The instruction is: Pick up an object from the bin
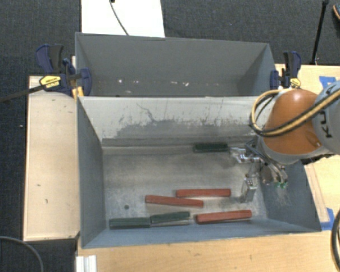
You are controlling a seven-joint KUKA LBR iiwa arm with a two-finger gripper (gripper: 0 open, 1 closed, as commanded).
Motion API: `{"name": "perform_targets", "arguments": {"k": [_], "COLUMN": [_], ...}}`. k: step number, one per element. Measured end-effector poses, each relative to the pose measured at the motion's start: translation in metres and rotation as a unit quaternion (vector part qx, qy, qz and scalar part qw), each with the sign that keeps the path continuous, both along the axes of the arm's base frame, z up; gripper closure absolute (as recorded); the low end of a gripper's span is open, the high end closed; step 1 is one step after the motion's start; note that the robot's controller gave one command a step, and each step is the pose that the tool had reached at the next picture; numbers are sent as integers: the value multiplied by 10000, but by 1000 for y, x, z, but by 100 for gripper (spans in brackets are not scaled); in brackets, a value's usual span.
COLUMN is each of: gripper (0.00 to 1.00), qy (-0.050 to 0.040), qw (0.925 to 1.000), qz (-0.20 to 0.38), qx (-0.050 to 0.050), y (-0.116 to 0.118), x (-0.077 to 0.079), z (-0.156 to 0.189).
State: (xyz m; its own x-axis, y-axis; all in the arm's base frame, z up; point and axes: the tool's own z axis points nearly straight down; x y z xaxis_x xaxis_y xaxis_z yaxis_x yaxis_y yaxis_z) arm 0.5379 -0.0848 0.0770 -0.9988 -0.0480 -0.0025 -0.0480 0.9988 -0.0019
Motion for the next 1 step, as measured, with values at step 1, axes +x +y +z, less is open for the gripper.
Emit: {"name": "perform_targets", "arguments": {"k": [1], "gripper": [0], "qy": [-4], "qw": [9969], "qz": [790], "qx": [9], "y": [24], "x": [-29], "z": [0]}}
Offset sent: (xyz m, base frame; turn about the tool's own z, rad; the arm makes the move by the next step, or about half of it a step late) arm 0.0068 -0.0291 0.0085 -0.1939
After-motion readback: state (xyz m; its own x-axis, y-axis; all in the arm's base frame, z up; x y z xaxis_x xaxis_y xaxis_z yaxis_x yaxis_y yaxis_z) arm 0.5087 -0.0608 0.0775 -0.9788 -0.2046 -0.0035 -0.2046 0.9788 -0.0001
